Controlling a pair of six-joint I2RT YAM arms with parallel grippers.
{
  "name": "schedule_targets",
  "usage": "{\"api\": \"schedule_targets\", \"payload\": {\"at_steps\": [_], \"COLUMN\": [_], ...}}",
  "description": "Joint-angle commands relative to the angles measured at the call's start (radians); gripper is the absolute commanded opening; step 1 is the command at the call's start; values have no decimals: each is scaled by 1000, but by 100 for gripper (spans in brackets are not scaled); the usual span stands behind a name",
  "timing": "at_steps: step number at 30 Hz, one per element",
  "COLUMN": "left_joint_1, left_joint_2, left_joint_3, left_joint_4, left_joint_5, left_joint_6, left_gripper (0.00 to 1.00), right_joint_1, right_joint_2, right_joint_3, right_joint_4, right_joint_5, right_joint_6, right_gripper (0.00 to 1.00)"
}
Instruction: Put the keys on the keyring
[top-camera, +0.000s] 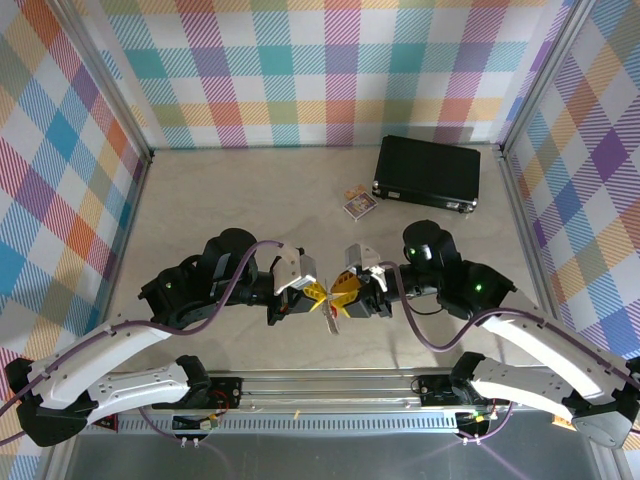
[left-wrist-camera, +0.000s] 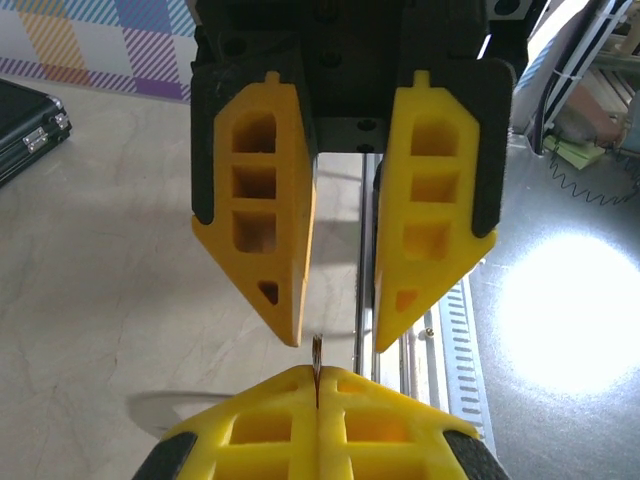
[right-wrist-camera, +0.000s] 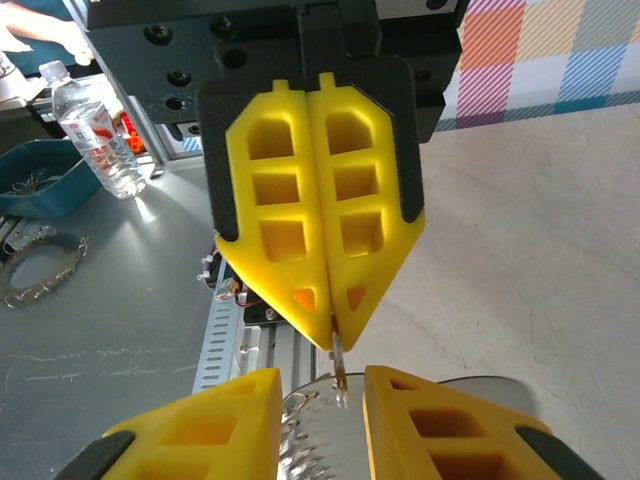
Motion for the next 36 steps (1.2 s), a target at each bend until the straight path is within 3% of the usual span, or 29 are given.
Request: {"api": "schedule_targets", "payload": {"at_steps": [1,18,24,28,30,33,36], "left_joint_1": [-11,-13,-14,-14,-14,-16,-14], "left_joint_2": [0,-4,0,1,-16,-63,-113], "left_joint_3": [28,17,18,12,-10,-77,-156], "left_joint_4": [11,27,34,56,85,172,296], "left_joint_5": [6,-5,-10,-6,-8,-4,-9], "left_joint_6": [12,13,14,6,-11,-67,-127], "left_gripper": [0,0,0,0,9,30,36], "right_joint_1": [8,9,10,11,11,11,12], "right_joint_2": [8,44,52,55,42,-4,-66], "right_joint_3": [-9,5,14,19,6,-45,-131], "right_joint_4": [26,10,8,23,50,143,319], "right_joint_5": [-3,7,6,15,26,20,-6], "right_joint_6": [4,1,-2,2,18,60,154], "right_gripper": [27,16,0,0,0,0,0]}}
